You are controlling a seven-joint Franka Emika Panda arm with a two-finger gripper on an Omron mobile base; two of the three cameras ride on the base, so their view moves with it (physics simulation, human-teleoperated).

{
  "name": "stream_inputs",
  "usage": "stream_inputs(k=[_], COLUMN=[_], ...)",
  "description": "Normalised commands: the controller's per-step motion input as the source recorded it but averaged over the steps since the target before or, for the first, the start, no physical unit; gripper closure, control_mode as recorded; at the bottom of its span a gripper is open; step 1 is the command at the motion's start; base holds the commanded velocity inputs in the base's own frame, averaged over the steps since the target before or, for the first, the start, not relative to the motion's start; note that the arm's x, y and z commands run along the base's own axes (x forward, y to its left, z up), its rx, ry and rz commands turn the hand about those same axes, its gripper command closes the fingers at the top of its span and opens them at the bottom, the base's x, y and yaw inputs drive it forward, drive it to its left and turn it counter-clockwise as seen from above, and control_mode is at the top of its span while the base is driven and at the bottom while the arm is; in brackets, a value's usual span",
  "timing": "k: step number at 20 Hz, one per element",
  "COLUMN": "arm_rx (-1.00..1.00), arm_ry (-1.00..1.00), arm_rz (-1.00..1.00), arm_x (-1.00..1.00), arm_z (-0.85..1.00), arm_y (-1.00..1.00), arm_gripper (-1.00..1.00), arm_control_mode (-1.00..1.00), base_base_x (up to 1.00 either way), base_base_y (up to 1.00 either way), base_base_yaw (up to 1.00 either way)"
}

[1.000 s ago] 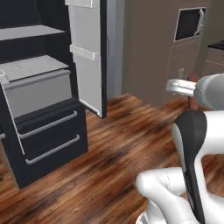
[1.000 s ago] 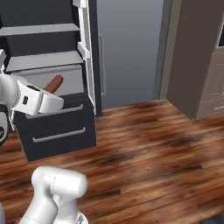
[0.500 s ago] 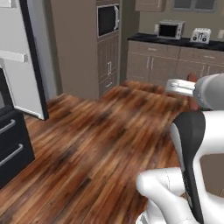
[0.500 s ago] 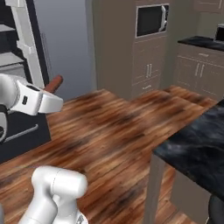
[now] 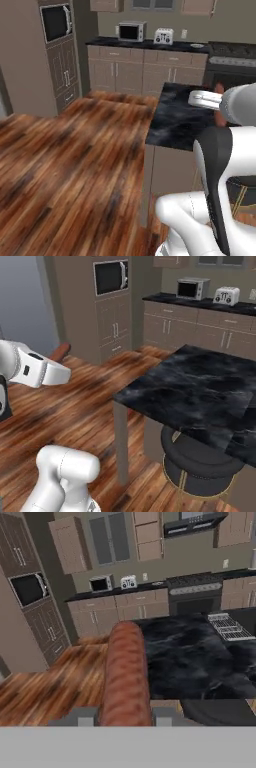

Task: Move the hot dog bun to the plate on the dining table and place the condiment next to that plate. Then navigate to the fridge and take the sausage and place it on the plate as well.

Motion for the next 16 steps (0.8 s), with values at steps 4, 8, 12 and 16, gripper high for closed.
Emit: stream_inputs(k=[4, 8, 12, 16], arm_rx=[0.00, 0.00, 0.00, 0.00], arm_ry=[0.00, 0.00, 0.00, 0.00], arm_rz=[0.00, 0.00, 0.00, 0.00], arm_x=[0.00, 0.00, 0.00, 0.00], arm_z=[0.00, 0.00, 0.00, 0.00], arm_y=[0.00, 0.00, 0.00, 0.00], arm_gripper=[1.00, 1.00, 1.00, 1.00], arm_control_mode=[1.00, 1.00, 1.00, 1.00], base_base_x=[-0.33, -0.28, -0.20, -0.05], base_base_y=[-0.78, -0.81, -0.92, -0.97], base_base_yaw=[-0.43, -0.42, -0.39, -0.36])
